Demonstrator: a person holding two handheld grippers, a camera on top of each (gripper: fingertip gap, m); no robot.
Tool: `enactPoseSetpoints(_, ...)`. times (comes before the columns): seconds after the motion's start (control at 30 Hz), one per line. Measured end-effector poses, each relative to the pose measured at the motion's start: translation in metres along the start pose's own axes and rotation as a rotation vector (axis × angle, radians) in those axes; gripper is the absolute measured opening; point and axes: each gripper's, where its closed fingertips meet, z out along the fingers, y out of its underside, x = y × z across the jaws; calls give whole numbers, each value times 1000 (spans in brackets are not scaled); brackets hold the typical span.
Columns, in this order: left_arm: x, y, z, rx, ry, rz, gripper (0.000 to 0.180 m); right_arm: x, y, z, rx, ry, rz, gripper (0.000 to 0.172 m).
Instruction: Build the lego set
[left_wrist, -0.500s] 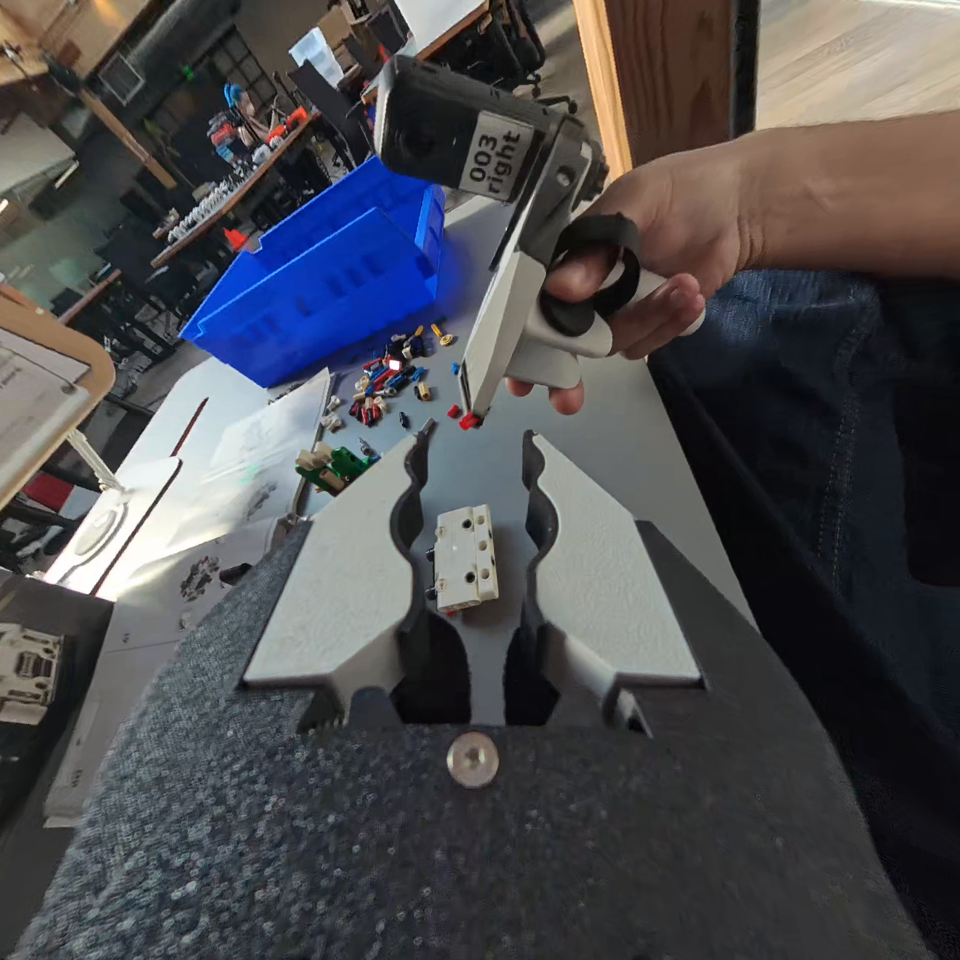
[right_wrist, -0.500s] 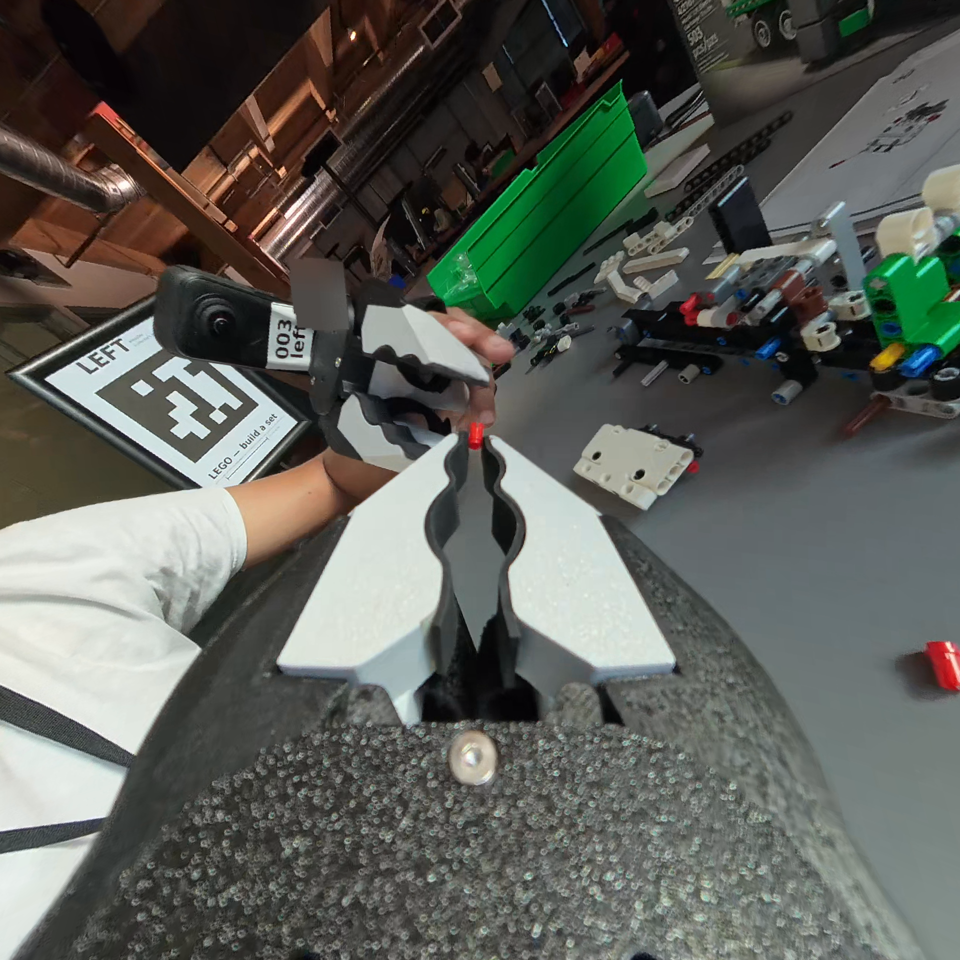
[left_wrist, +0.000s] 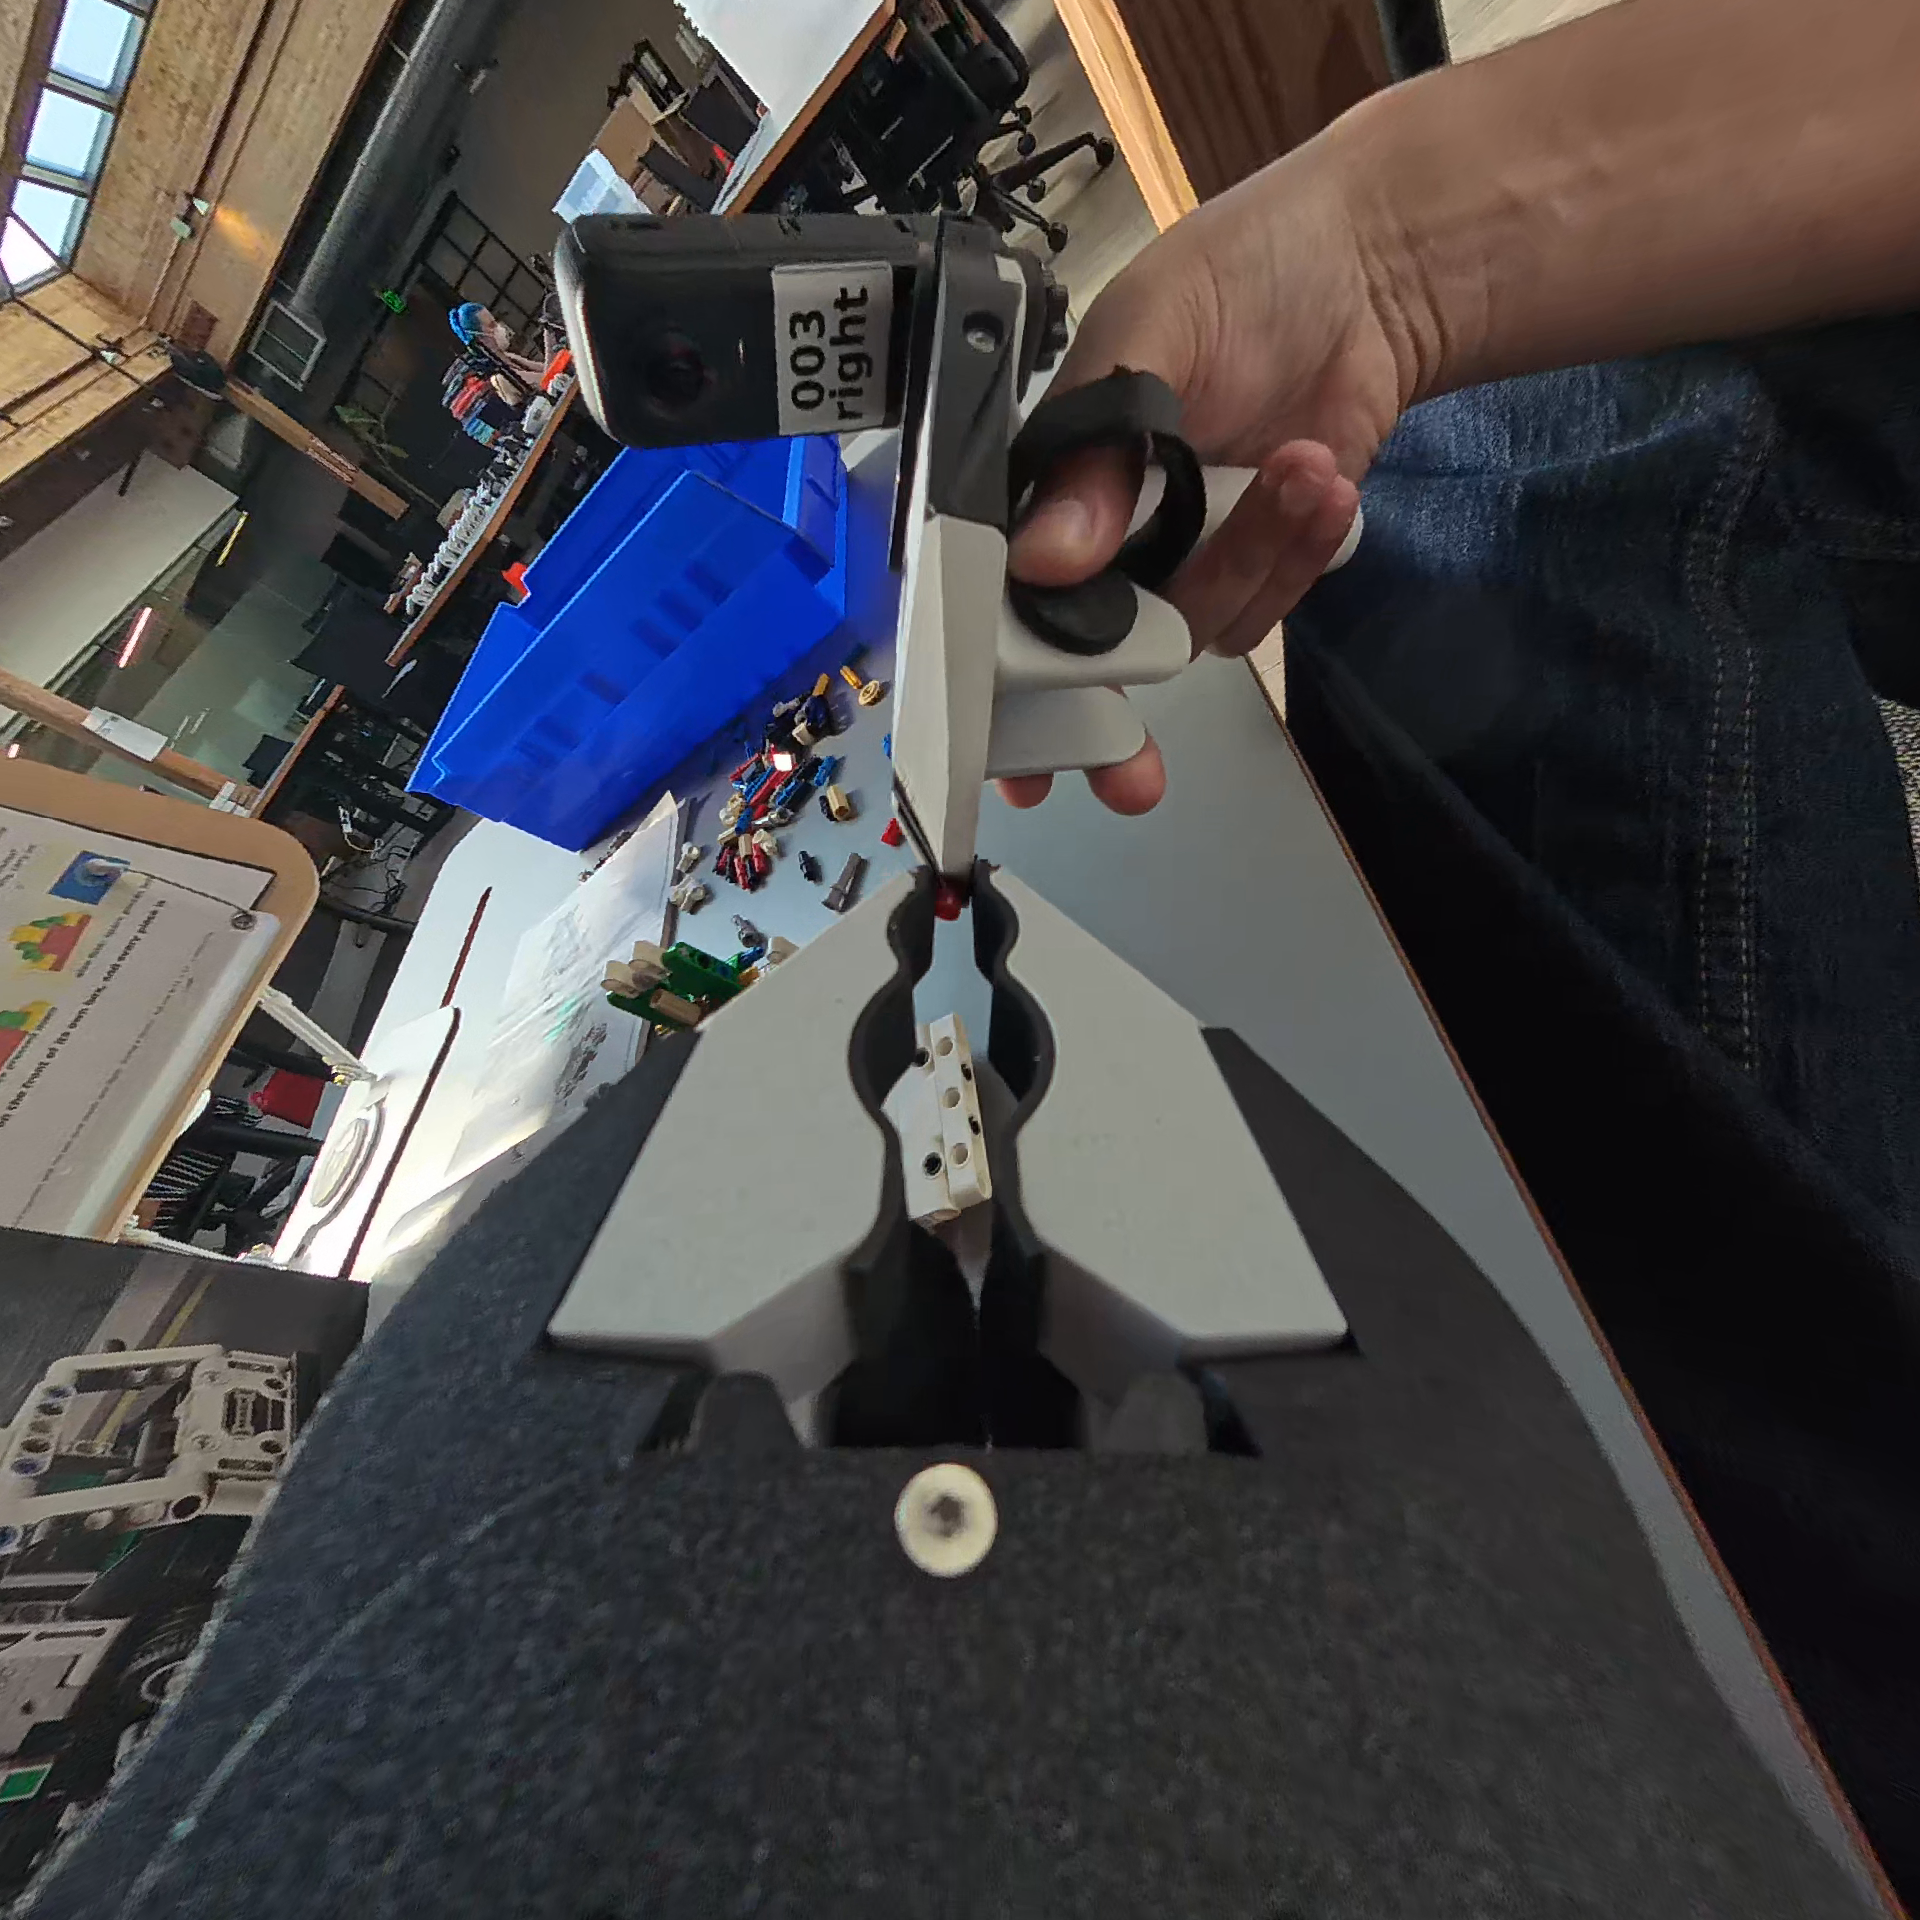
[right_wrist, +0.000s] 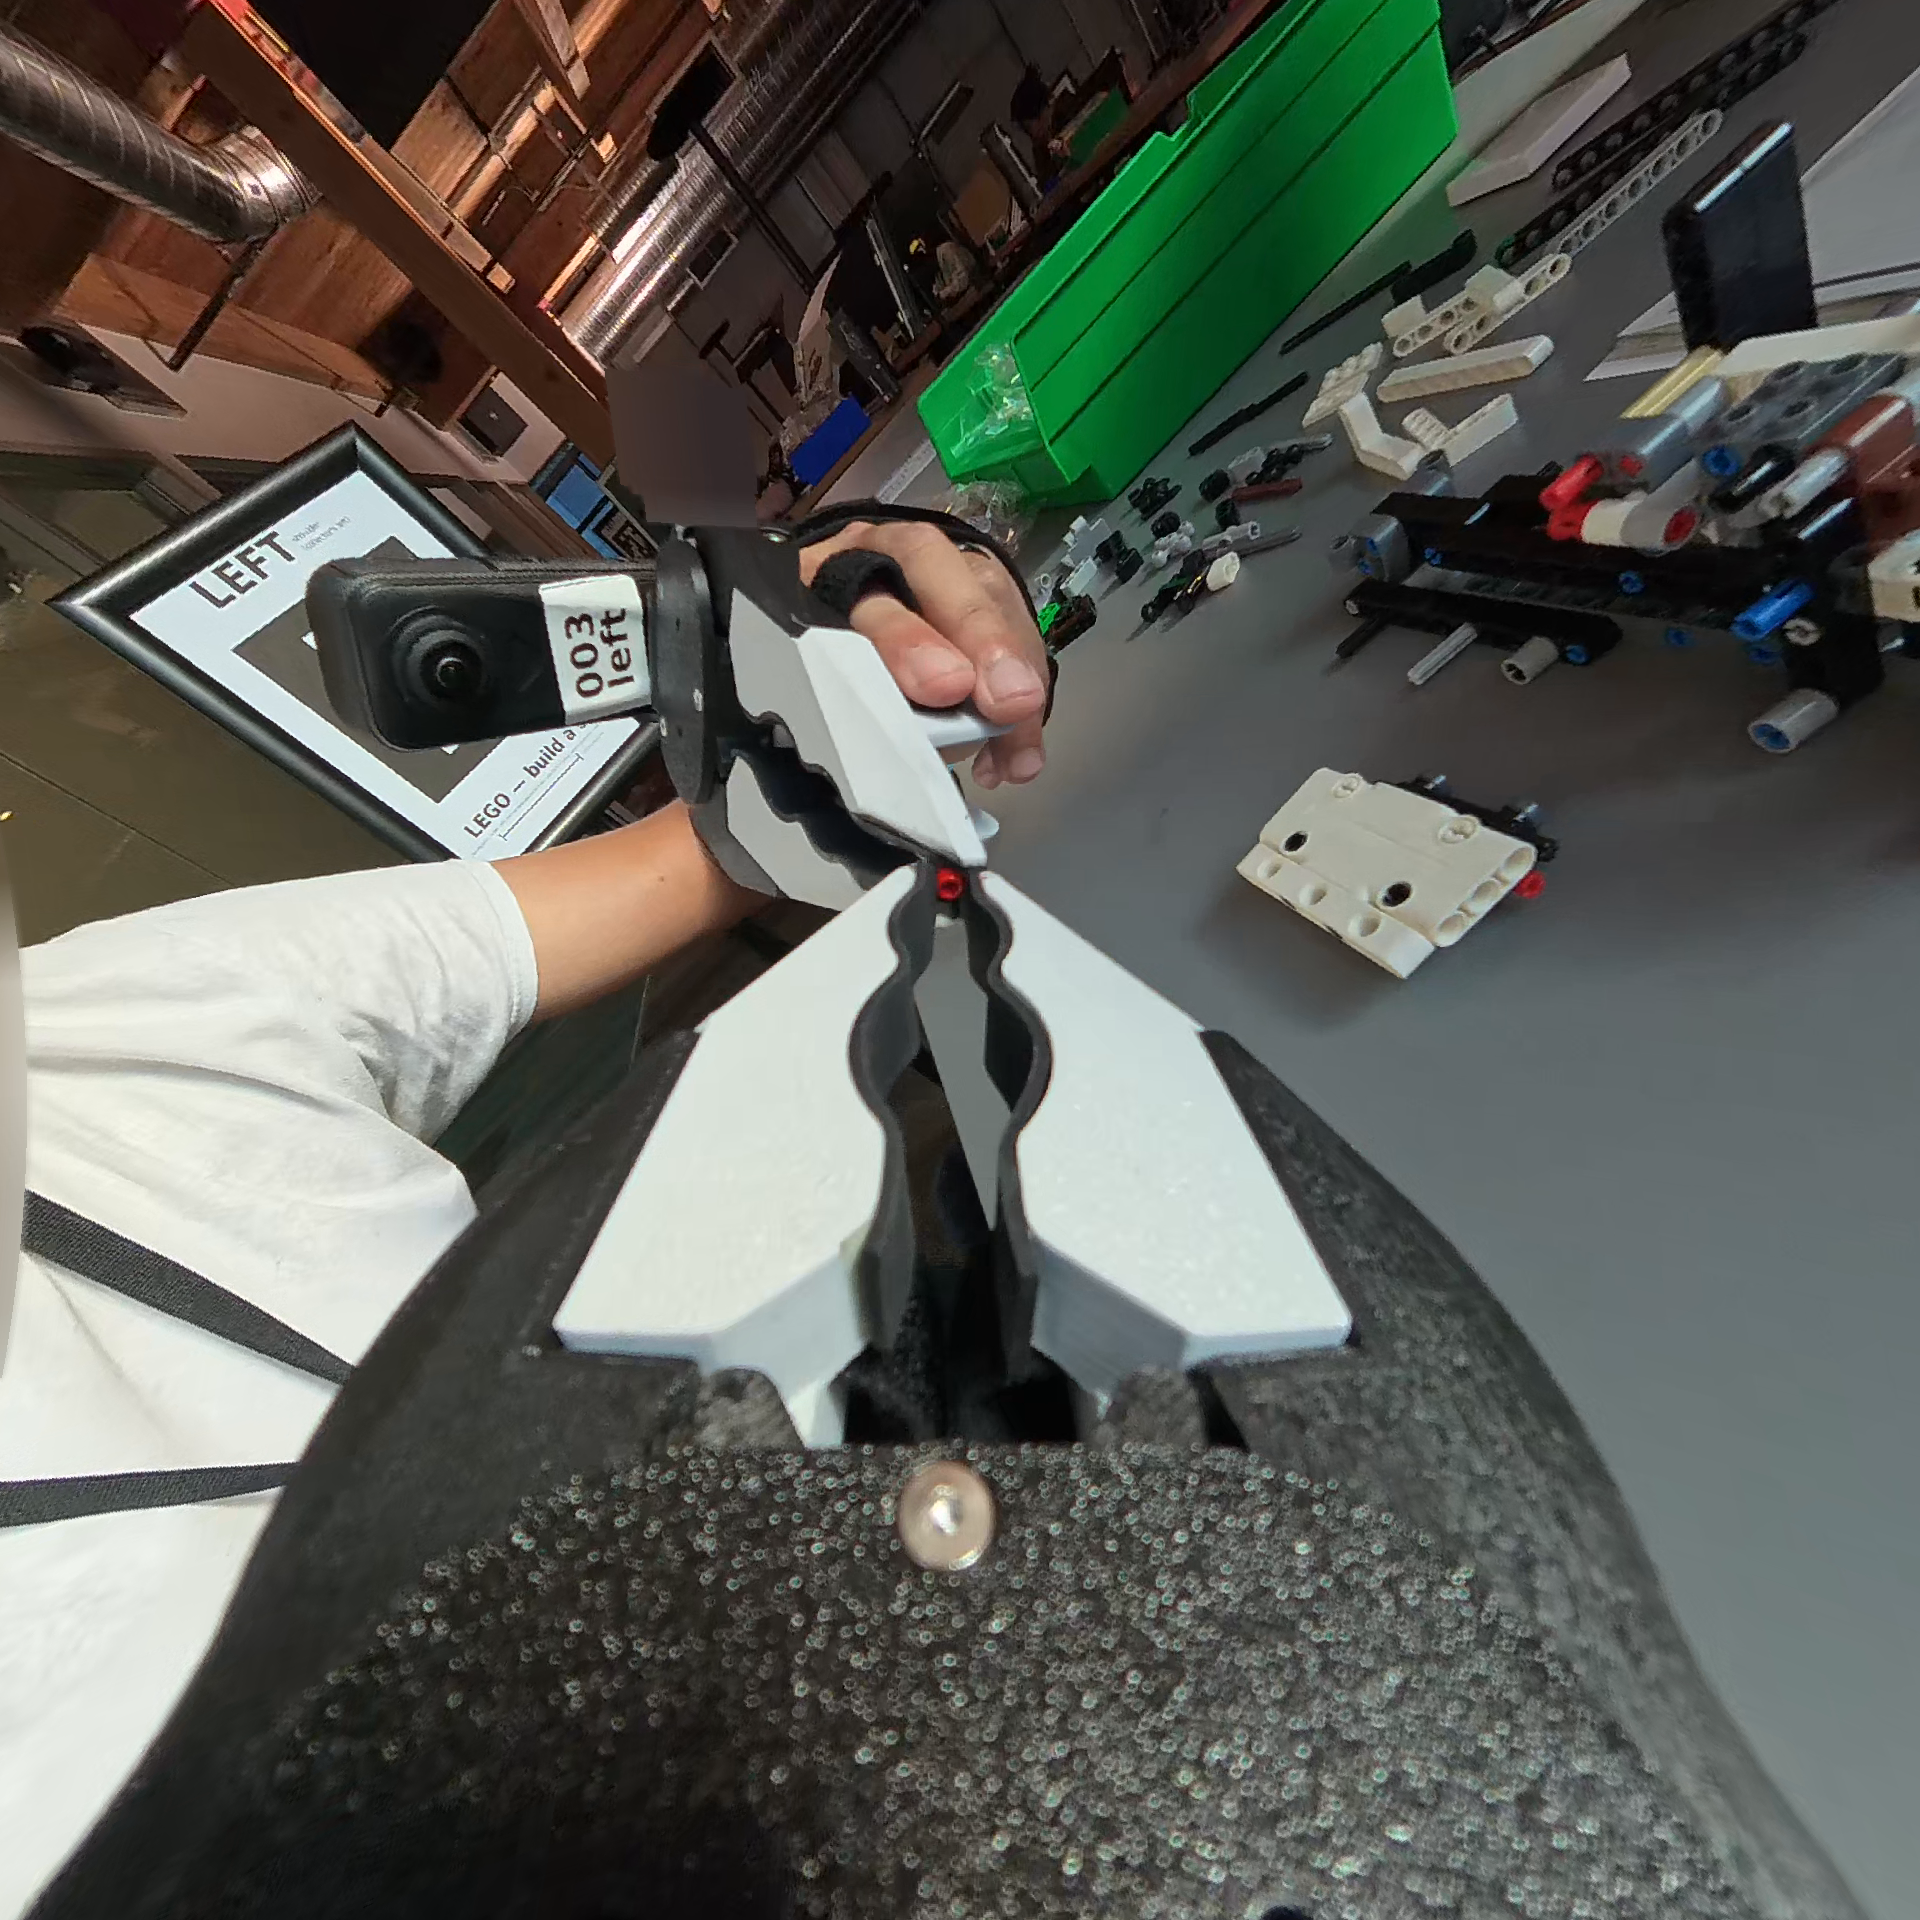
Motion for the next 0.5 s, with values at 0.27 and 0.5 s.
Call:
enactPoseSetpoints(0.27,-6,1,1,15,-11,-66,4,4,-7,-2,6,187,-428,5)
enactPoseSetpoints(0.5,-6,-1,-3,79,105,-259,2,-15,-12,-13,14,217,-844,16)
